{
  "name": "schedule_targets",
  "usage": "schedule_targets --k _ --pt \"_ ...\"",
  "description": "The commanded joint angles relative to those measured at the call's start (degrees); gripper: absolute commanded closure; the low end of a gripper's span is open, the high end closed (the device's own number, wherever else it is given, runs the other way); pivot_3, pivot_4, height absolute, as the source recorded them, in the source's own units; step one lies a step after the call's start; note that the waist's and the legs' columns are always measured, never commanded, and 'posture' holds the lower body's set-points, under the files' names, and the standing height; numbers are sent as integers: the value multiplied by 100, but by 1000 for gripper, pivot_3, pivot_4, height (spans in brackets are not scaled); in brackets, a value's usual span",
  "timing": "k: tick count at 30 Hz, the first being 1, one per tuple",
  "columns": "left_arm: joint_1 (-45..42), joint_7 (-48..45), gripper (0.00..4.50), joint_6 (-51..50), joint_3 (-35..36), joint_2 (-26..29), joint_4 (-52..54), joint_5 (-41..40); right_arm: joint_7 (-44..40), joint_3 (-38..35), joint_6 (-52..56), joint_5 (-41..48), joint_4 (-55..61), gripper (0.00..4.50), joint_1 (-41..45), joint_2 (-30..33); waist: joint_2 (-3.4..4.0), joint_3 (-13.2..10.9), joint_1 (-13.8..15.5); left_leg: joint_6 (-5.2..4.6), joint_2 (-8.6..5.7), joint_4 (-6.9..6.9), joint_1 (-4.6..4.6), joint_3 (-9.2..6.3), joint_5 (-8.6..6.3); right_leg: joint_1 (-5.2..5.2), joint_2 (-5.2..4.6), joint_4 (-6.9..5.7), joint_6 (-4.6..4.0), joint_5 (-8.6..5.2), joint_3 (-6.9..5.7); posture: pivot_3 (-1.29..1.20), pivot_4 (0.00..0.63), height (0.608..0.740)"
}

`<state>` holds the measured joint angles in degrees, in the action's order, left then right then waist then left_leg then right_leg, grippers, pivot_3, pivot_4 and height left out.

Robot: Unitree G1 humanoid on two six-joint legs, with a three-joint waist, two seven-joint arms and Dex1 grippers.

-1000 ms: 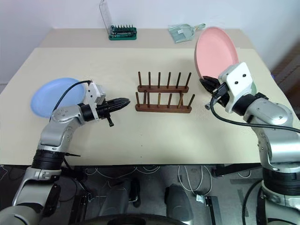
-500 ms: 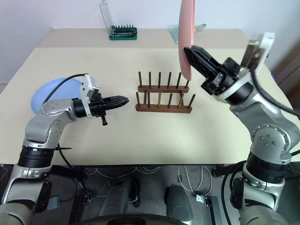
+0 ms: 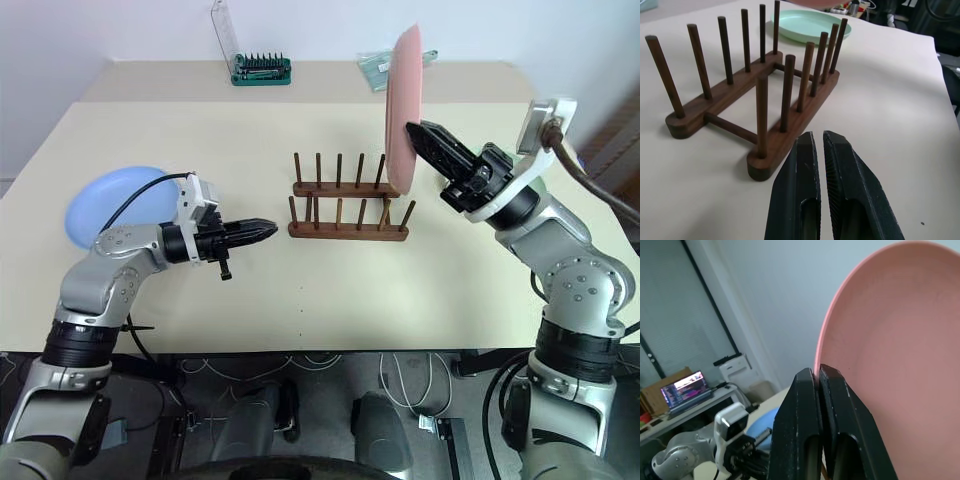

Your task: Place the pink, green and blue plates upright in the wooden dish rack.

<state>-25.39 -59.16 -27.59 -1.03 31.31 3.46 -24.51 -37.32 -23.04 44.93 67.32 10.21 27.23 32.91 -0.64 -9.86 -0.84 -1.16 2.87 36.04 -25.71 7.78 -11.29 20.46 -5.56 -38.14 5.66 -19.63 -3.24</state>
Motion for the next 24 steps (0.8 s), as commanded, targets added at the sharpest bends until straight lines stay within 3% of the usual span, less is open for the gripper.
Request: schedule_targets --k 1,17,24 --pt "40 -16 4233 157 44 5 196 -75 -271 -75 78 125 -158 4457 74 143 0 0 -3 0 0 0 0 0 0 1 0 0 0 0 0 0 150 732" --pt "235 -126 4233 461 49 19 17 -50 -416 -149 267 23 -1008 4457 150 35 0 0 -2 -3 0 0 0 0 -2 1 -2 0 0 0 0 0 150 732" --pt "308 -159 4233 614 8 6 -54 -2 -115 -167 -158 -492 -1091 1148 204 45 1 0 -2 -4 0 -1 0 0 -3 1 -3 1 0 0 0 0 150 732"
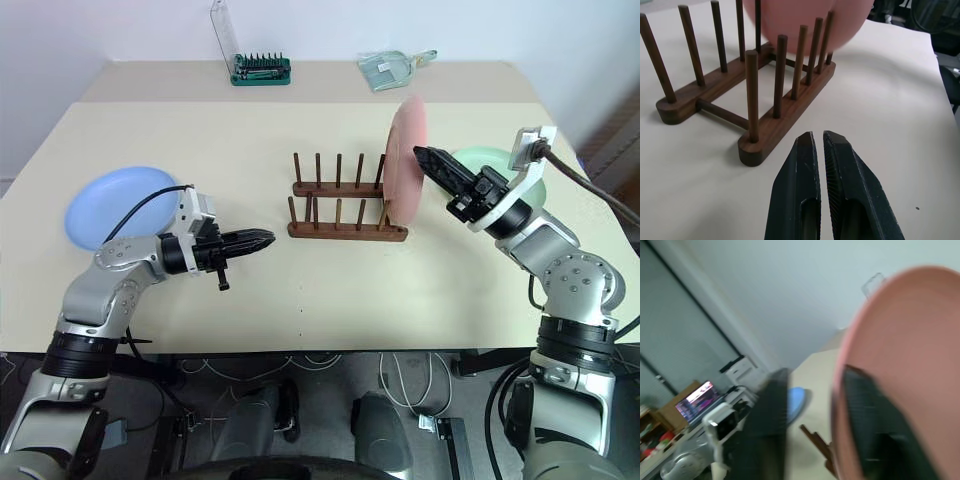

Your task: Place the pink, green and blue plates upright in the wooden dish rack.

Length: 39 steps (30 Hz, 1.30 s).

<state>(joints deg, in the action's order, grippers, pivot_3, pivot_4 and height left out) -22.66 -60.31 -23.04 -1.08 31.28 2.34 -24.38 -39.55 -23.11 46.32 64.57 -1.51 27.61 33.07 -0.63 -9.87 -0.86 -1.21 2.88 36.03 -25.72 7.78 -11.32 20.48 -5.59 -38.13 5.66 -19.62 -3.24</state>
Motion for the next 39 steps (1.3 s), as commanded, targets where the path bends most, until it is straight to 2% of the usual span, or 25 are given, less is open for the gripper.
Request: schedule_targets --k 1,4,10,12,15,23,28,32,35,39 --pt "47 -45 4233 172 6 -1 58 -14 184 -120 -570 -544 126 616 167 89 0 0 -1 0 0 0 0 0 0 0 0 0 0 0 0 0 150 732" --pt "67 -30 4233 190 -12 -24 68 -14 334 -242 -1084 -1151 253 616 174 381 3 -2 0 3 -1 0 0 1 2 1 0 0 0 0 0 0 150 732" --pt "111 -43 4233 239 -32 -17 57 11 314 -489 -1554 -1764 293 616 -34 955 3 -2 8 6 -2 0 -4 3 4 3 0 3 1 0 0 0 150 732" --pt "114 -92 4233 272 -40 11 3 29 -11 -338 -1817 -2481 314 616 -578 1549 4 -1 21 7 0 0 -3 3 4 3 1 3 0 0 0 0 150 732" --pt "15 -177 4233 351 -87 13 -180 65 -263 420 -2345 -3663 -35 616 -1029 2141 3 -1 12 5 -3 0 -2 6 3 0 -1 7 1 -1 -1 0 150 732" --pt "-237 -285 4233 567 -162 -32 -537 157 -168 2286 -3688 -5888 -2145 616 47 1988 7 -3 -166 13 1 -1 16 12 8 -2 3 -5 0 0 5 0 150 732" --pt "-140 -242 4233 626 -140 -23 -496 149 119 2882 -4681 -6758 -3981 616 982 1536 11 -6 -164 14 1 2 17 17 10 -3 12 -5 2 -1 5 0 150 732" --pt "-27 -170 4233 618 -96 -4 -387 128 388 3081 -5305 -7191 -4996 616 1398 1334 9 -6 -156 14 0 6 18 17 10 -7 10 -4 2 -1 5 0 150 732" --pt "63 -107 4233 609 -62 23 -300 111 555 3095 -5609 -7342 -5446 1922 1542 1240 9 -6 -154 15 0 6 21 17 10 -11 10 -4 2 -1 4 0 150 732" --pt "123 -63 4233 580 -35 59 -236 87 597 2966 -5799 -7318 -5393 3904 1443 1242 9 -6 -149 15 -1 8 22 17 10 -14 8 -4 2 -1 4 0 150 732"
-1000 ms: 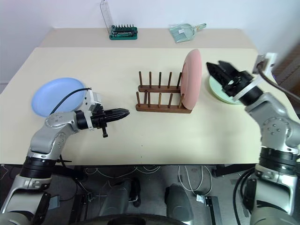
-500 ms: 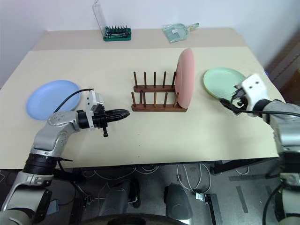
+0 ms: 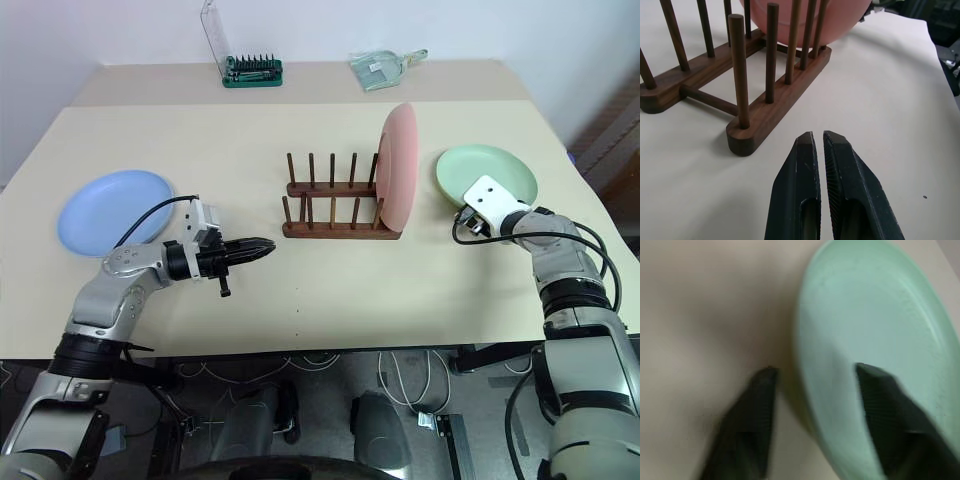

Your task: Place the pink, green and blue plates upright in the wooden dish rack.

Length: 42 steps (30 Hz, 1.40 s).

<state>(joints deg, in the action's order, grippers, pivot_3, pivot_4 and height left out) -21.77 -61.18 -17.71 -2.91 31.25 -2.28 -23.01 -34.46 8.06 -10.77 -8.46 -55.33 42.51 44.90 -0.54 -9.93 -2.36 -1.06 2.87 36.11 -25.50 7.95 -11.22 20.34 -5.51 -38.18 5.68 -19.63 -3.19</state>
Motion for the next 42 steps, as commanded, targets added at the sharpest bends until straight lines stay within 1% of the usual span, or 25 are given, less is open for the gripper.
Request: schedule_targets --k 1,5,9,12,14,16,17,19,20,21,23,24,27,31,33,36,42 --pt "46 30 4233 38 149 67 241 -55 141 -216 -110 11 95 4471 -133 96 0 0 2 0 0 -1 0 0 0 0 0 0 0 0 0 0 150 732" --pt "38 47 4233 20 136 55 245 -46 455 -491 -119 44 685 4471 -509 257 0 0 12 0 0 -1 0 -1 0 -1 0 0 0 0 0 0 150 732" --pt "-9 55 4233 -16 130 34 223 -60 1128 -924 -42 -189 2083 4471 -1184 595 11 -7 24 0 0 -3 -1 0 0 3 -5 0 1 -1 1 0 150 732" --pt "-20 53 4233 -33 122 24 206 -64 1466 -1357 200 -292 3230 4471 -1494 835 28 -16 9 1 0 -3 -2 0 0 5 -6 -3 1 -1 2 0 150 732" --pt "-33 60 4233 -55 98 -5 195 -63 1455 -1758 632 -39 4255 4471 -1501 825 36 -20 -26 4 2 -5 0 0 2 8 -5 -6 0 0 5 0 150 732" --pt "-47 63 4233 -63 88 -23 184 -56 1419 -1957 945 72 4810 4471 -1485 767 35 -20 -26 9 5 -7 6 0 4 7 -2 -10 0 0 9 0 150 732" --pt "-70 71 4233 -70 82 -47 172 -55 1325 -2033 1098 237 5200 4471 -1329 729 35 -20 -21 11 8 -8 7 -2 6 7 1 -11 -1 0 8 0 150 732" --pt "-123 98 4233 -85 71 -91 148 -52 1044 -2131 1419 961 6042 4471 -859 522 37 -21 -26 11 7 -8 7 -2 6 7 0 -11 -1 0 8 0 150 732" --pt "-142 106 4233 -86 66 -105 134 -48 960 -2157 1538 1150 6252 4471 -744 458 37 -21 -18 11 7 -8 6 -1 6 9 0 -11 -1 0 9 0 150 732" --pt "-164 114 4233 -93 74 -121 123 -55 795 -2123 1808 1552 6553 4471 -626 313 36 -21 -4 11 7 -8 5 -2 6 9 -1 -12 -1 0 9 0 150 732" --pt "-189 139 4233 -99 104 -151 120 -69 516 -1946 2703 3034 7383 4471 -314 -271 32 -19 10 10 8 -11 3 -5 5 7 0 -9 -2 0 6 0 150 732" --pt "-184 152 4233 -105 118 -155 130 -78 430 -1879 3031 3615 7684 4471 -212 -525 29 -18 11 9 8 -11 2 -6 4 6 -1 -7 -2 0 6 0 150 732" --pt "-129 187 4233 -120 136 -141 199 -87 430 -1873 3720 4513 8097 4471 -141 -921 27 -18 36 4 7 -10 -2 -7 2 6 -4 -6 -2 0 5 0 150 732" --pt "-26 269 4233 -142 217 -115 295 -108 651 -1784 4613 6080 8413 4471 -317 -1540 23 -17 125 -10 2 -3 -12 -7 -7 8 -11 -1 -1 1 0 0 150 732" --pt "-8 300 4233 -142 240 -109 313 -112 837 -1770 4812 6399 8440 4471 -452 -1764 23 -17 146 -10 3 -5 -15 -7 -7 11 -11 -1 -2 1 -1 0 150 732" --pt "55 309 4233 -164 268 -93 388 -123 1402 -1881 5120 6599 8104 4471 -644 -2039 20 -15 144 -10 3 -4 -20 -7 -7 14 -11 -1 -2 1 -1 0 150 732" --pt "132 318 4233 -222 342 -38 473 -154 1805 -2160 5235 7110 7850 4471 -900 -2365 20 -15 137 -9 2 -8 -23 -7 -6 20 -8 -2 -2 1 -1 0 150 732"
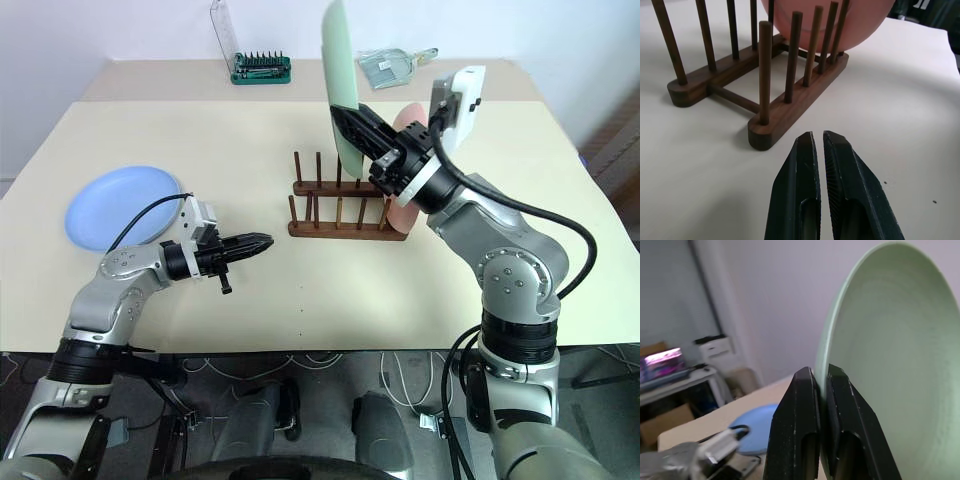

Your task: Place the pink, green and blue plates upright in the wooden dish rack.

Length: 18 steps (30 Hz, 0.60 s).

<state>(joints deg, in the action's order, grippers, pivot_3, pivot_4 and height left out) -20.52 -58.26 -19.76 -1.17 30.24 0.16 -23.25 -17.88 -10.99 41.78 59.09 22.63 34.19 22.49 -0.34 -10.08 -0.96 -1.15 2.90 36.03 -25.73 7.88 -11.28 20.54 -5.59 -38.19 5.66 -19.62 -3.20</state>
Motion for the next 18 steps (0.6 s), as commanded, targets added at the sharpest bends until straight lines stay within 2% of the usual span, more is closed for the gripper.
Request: schedule_targets --k 1,18 --pt "11 20 4233 -23 175 73 231 -138 166 -260 -8 371 42 4471 -123 -138 0 0 -7 0 0 0 0 0 0 0 1 0 0 0 0 0 150 732" --pt "-30 48 4233 -70 206 184 333 -197 518 -147 107 455 -132 4471 -483 -371 0 0 -11 0 0 -3 -1 0 0 3 1 0 0 0 0 0 150 732"
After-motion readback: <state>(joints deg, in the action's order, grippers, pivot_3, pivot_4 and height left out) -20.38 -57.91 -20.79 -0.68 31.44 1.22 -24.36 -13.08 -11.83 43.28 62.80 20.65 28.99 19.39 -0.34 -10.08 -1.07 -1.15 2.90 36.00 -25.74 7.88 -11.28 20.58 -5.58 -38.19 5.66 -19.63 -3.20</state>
